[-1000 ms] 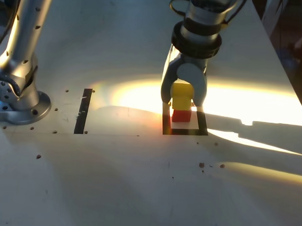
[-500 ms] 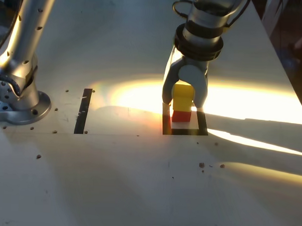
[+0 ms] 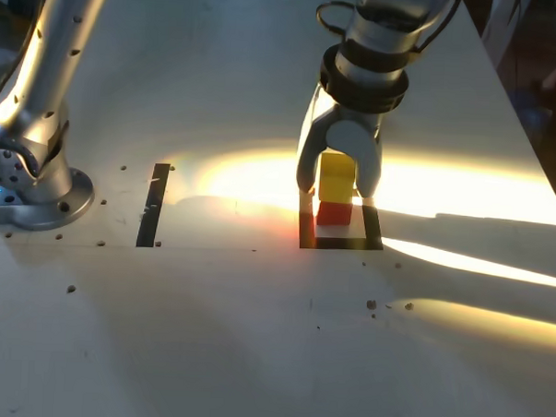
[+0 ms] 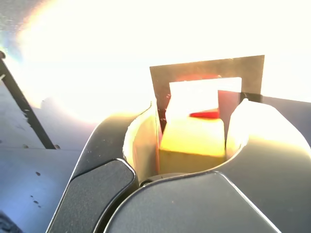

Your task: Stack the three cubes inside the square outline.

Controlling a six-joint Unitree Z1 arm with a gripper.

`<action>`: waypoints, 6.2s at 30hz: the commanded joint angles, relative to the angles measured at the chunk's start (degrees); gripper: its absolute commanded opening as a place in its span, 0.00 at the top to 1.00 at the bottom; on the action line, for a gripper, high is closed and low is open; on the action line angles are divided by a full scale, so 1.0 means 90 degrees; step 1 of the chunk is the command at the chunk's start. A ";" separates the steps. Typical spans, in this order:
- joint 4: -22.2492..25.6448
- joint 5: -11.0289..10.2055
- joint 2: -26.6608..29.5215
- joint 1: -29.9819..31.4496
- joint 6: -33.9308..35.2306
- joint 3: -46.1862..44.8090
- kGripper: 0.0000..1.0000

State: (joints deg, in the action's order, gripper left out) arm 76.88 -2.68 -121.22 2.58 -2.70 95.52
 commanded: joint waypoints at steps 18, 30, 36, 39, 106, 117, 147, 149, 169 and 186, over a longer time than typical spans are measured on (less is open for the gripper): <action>0.0721 -0.0560 0.1361 -0.0466 -0.0588 0.0295 0.01; 0.0500 -0.1092 0.0677 -0.3428 -0.3110 0.1114 0.02; 0.0504 -0.1134 0.0114 -0.3777 -0.3434 0.1346 0.05; 0.0475 -0.1090 -0.0234 -0.3816 -0.3335 0.1345 0.06; 0.1352 -0.0513 0.1029 -0.2012 -0.2403 0.1746 0.76; 0.1477 -0.0376 0.1213 -0.0262 -0.0856 0.1251 0.76; 0.1311 0.0036 0.0720 0.0341 0.0053 0.0997 0.75; 0.1280 0.0024 0.0662 0.0347 0.0056 0.1011 0.74; 0.1158 -0.0153 0.0246 0.0348 -0.0061 0.1188 0.60; 0.1318 -0.0336 0.0306 0.0348 -0.0100 0.1283 0.04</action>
State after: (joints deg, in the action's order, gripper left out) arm 88.19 -5.46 -118.96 5.63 -3.49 106.63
